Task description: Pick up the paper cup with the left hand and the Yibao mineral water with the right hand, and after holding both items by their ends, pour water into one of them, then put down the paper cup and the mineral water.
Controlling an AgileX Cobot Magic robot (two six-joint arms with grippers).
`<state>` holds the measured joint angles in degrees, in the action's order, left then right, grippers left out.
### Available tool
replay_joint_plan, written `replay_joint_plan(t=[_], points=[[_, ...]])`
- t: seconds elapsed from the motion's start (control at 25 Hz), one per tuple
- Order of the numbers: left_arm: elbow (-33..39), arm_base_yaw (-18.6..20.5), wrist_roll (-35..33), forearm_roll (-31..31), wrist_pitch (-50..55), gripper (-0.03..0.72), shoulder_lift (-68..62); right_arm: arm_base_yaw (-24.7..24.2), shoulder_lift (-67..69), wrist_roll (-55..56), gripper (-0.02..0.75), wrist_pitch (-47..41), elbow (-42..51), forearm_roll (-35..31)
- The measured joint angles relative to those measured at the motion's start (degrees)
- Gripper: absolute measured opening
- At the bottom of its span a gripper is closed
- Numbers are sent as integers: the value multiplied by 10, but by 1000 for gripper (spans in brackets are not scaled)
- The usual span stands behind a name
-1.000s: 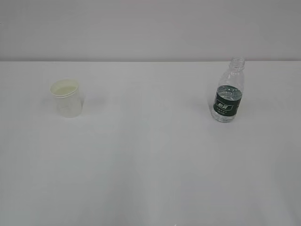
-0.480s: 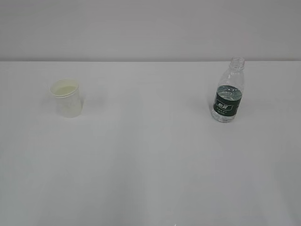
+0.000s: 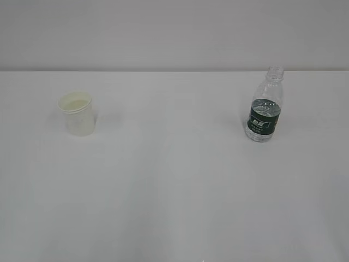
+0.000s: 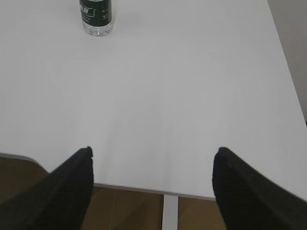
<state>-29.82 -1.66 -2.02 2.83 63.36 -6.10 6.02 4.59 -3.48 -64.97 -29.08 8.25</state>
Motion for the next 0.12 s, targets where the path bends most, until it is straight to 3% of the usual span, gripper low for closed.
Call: replay_joint_plan(t=[0.12], points=[[0,0,0,0,0,511,0,0,0,1,586,0,0,0]])
